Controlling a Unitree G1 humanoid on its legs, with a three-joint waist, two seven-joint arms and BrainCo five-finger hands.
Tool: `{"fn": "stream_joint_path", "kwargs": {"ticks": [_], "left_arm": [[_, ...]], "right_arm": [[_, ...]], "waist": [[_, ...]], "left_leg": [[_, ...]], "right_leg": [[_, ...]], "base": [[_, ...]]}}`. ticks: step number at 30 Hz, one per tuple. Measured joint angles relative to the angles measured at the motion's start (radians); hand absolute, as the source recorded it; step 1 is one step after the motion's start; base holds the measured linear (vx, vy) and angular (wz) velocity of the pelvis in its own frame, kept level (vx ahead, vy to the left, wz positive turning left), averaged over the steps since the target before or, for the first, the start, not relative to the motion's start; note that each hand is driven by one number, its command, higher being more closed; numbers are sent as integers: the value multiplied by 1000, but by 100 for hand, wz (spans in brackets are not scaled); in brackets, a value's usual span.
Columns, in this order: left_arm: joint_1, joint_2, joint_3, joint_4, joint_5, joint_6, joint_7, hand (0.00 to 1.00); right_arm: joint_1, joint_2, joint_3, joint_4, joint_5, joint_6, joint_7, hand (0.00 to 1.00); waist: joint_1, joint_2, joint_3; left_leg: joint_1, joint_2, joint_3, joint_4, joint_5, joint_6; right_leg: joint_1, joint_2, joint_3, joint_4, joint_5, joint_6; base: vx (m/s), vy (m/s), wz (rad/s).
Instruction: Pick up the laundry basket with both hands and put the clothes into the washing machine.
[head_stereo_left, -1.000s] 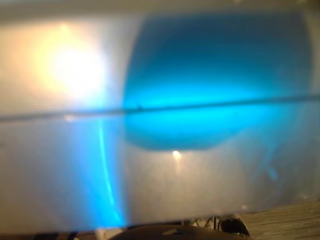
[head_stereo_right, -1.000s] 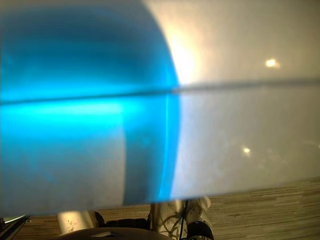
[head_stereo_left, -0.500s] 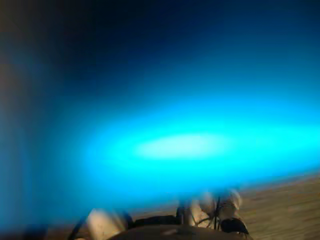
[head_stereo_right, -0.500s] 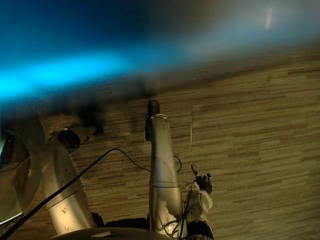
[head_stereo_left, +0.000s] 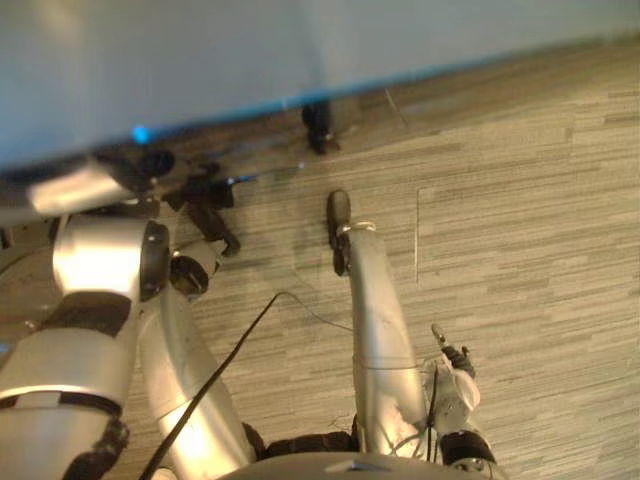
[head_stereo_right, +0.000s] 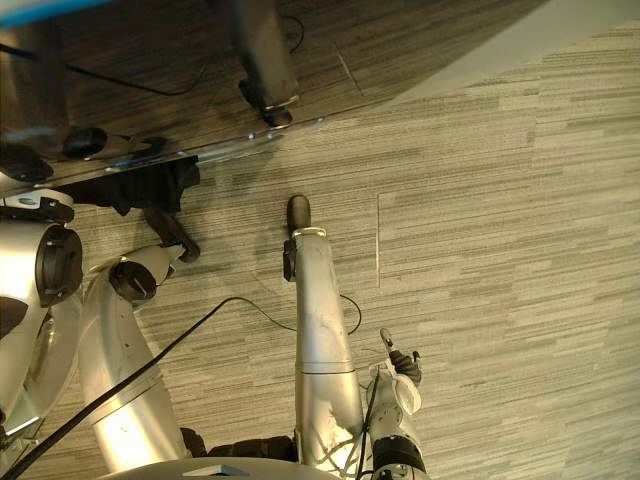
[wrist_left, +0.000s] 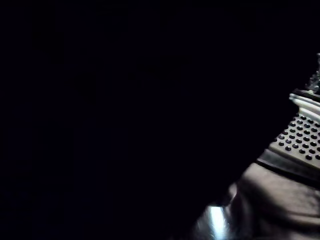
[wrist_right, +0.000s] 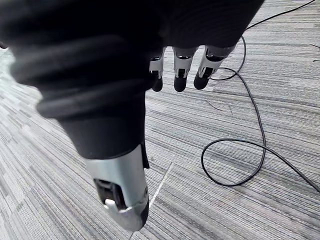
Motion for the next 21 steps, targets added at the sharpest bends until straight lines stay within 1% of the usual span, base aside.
{"fn": "stream_joint_path", "kwargs": {"ticks": [1,3,4,5,6,7,8,9,10,11,12,13,14,15,16,17,18,19,20,21], "left_arm": [[0,0,6,-8,2,-8,-3,0],[5,14,33,-13,14,-8,-12,0],[10,36,35,-13,55,3,-21,0],[14,50,38,-13,100,23,-39,0],[19,76,36,-13,177,57,-61,0],[19,102,33,-13,257,91,-77,0],[19,129,26,-13,369,136,-94,0],[19,137,24,-13,404,149,-98,0],[19,140,15,-12,536,189,-96,0],[19,142,-10,-13,613,217,-97,0],[18,142,-21,-14,639,227,-102,0],[19,141,-38,-14,686,247,-117,0],[26,143,-51,-27,700,256,-119,0],[32,147,-51,-48,714,257,-124,0],[72,145,-53,-127,734,257,-131,0],[120,149,-55,-216,736,248,-136,0],[143,154,-56,-253,735,241,-136,0],[196,166,-59,-310,733,223,-139,0],[226,170,-62,-335,732,214,-140,0],[289,171,-70,-375,720,201,-148,0]], "right_arm": [[1,-2,1,-5,-1,-5,1,0],[2,-2,1,-5,-1,-7,2,0],[2,-2,1,-5,-2,-8,3,0],[2,-2,1,-5,-1,-8,4,0],[2,-2,1,-5,-1,-8,7,0],[2,-2,1,-5,-1,-7,12,0],[2,-3,2,-4,-1,-8,16,0],[2,-3,2,-3,-1,-9,17,0],[4,-5,3,-3,1,-11,32,0],[4,-7,9,-4,4,-10,41,0],[4,-7,10,-3,8,-11,46,0],[10,-11,23,-3,21,-17,52,0],[22,-19,28,-6,22,-25,54,0],[23,-27,32,-4,25,-18,55,0],[30,-35,31,-4,31,-8,56,0],[32,-29,32,-4,31,-4,67,0],[33,-31,32,-4,30,-5,74,0],[33,-33,32,-4,30,-4,76,0],[33,-33,31,-4,30,-3,76,0],[33,-33,31,-5,31,-1,76,0]], "waist": [[2,0,0],[2,0,1],[3,0,1],[3,1,2],[3,1,3],[1,1,3],[0,2,3],[2,2,4],[5,2,4],[5,3,4],[4,3,4],[2,4,7],[22,10,10],[25,14,12],[23,16,9],[25,17,9],[28,17,9],[35,18,8],[37,19,9],[40,20,9]], "left_leg": [[0,0,-1,-2,0,0],[0,0,-1,-10,0,0],[0,-1,-1,-17,1,-1],[0,0,-2,-19,1,-1],[0,0,-2,-22,0,-1],[1,-2,0,-30,1,-2],[2,-6,0,-39,4,-7],[2,-6,-1,-38,4,-6],[2,-6,-1,-44,4,-6],[3,-6,3,-53,5,-7],[3,-7,5,-55,7,-11],[-9,-6,-11,32,4,0],[21,-11,-52,134,-61,0],[19,-21,-61,133,-105,49],[21,-25,-59,138,-107,43],[20,-27,-62,134,-105,40],[21,-28,-62,125,-101,34],[21,-28,-67,105,-92,21],[21,-29,-70,95,-88,18],[21,-31,-78,79,-78,9]], "right_leg": [[0,1,-2,-3,0,0],[1,2,-4,-12,0,0],[3,3,-6,-22,1,-2],[4,3,-8,-25,2,-3],[4,3,-9,-28,2,-3],[4,3,-9,-35,2,-3],[6,2,-10,-49,5,-8],[7,2,-11,-52,6,-9],[6,3,-13,-54,6,-8],[7,3,-13,-57,6,-8],[7,0,-12,-59,6,-8],[9,-14,-20,-52,12,-17],[5,-11,-37,-20,14,-13],[0,-13,-39,-2,13,-11],[-1,-19,-38,23,10,-15],[-2,-27,-42,20,9,-11],[-1,-30,-45,15,7,-8],[1,-30,-55,2,7,-9],[4,-30,-61,-4,7,-9],[8,-30,-72,-14,7,-9]], "base": [[0,0,0],[-32,-11,-5],[-34,-10,-5],[-37,-7,-4],[-38,-9,-1],[-50,-11,-1],[-46,-8,-4],[-48,-5,-7],[-46,-12,-1],[-43,-17,7],[-44,-15,13],[-15,15,-13],[11,33,-23],[46,27,-15],[16,-12,20],[-10,-34,28],[-47,-49,22],[-39,-41,11],[-52,-51,12],[-48,-46,13]]}}
